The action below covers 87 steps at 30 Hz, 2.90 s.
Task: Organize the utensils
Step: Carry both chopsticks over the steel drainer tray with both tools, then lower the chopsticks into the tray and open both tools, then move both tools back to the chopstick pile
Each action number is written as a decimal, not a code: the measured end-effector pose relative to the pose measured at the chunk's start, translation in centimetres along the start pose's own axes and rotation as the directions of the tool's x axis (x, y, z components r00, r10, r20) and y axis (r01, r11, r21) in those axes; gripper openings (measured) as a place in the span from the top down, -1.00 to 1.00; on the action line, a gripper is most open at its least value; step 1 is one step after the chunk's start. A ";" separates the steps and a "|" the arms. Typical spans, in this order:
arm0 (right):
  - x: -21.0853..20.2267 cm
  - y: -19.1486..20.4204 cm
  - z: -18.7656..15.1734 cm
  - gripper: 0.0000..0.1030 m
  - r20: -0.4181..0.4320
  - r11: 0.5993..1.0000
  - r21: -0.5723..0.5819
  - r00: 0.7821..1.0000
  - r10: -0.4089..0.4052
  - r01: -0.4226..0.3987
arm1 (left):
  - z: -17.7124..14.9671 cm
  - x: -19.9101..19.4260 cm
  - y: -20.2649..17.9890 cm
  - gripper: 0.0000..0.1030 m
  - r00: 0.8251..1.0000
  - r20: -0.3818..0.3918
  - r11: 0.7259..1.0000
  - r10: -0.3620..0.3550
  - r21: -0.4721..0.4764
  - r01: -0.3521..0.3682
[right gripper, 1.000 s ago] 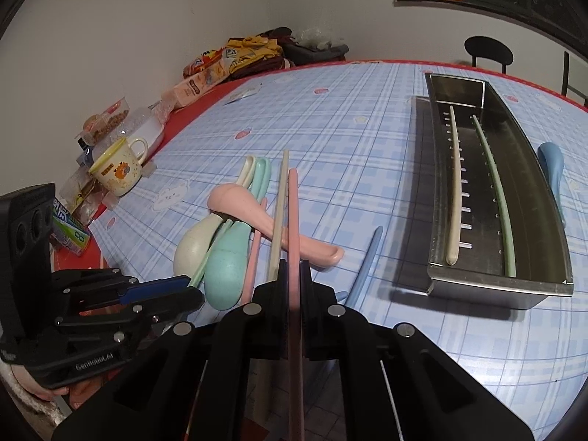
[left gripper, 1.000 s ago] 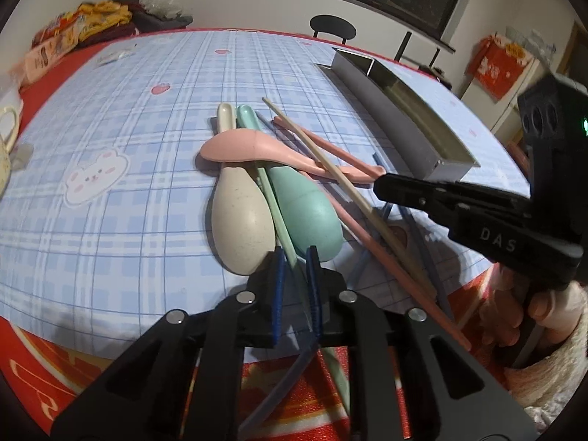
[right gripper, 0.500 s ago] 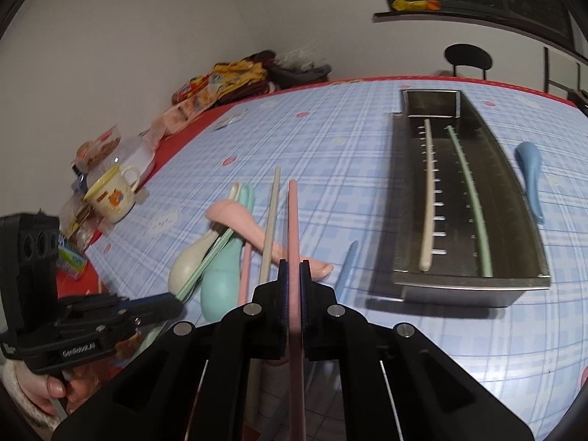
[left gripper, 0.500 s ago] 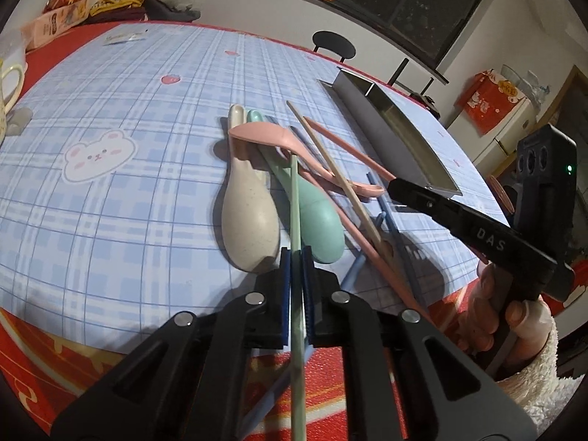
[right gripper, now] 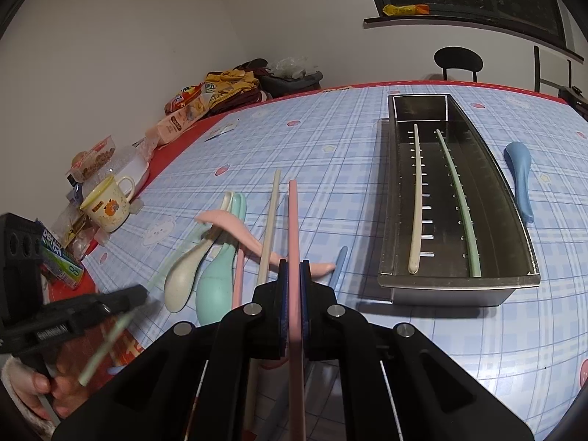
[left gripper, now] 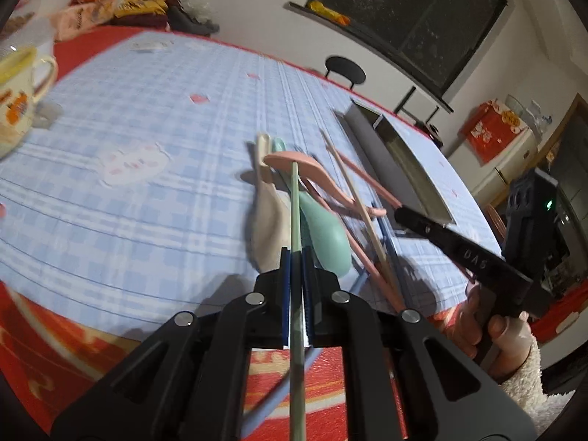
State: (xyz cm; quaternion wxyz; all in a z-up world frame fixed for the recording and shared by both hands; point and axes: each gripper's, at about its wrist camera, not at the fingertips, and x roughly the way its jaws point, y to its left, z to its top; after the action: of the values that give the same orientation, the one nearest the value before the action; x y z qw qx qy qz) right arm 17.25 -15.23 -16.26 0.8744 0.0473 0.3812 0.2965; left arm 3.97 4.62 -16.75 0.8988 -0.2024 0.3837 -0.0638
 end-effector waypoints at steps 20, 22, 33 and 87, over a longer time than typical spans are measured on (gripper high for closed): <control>-1.4 -0.9 0.0 0.88 0.068 0.998 0.049 0.997 0.039 -0.042 | 2.1 -1.9 1.1 0.81 0.998 0.051 0.995 -0.038 -0.094 0.042; -1.6 -1.9 0.2 0.88 0.070 0.993 0.097 0.996 0.062 -0.069 | 2.8 -1.7 0.4 0.81 0.997 0.052 0.995 -0.049 -0.082 0.053; -4.3 -6.8 7.3 0.88 0.221 0.985 0.171 0.975 -0.004 -0.034 | 10.3 2.2 -8.4 0.81 0.982 0.106 0.988 -0.154 0.026 0.152; -1.2 -10.6 7.9 -0.89 0.151 0.940 0.230 0.945 -0.291 0.253 | 15.8 9.4 -11.1 -0.40 0.991 0.118 0.995 0.059 0.073 -0.068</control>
State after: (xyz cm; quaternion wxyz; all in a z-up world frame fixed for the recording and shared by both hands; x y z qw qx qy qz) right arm 27.23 -23.45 -13.22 0.9285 0.1120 0.3312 0.1252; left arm 22.30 -3.03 -8.58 0.9281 -0.1588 0.3346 -0.0378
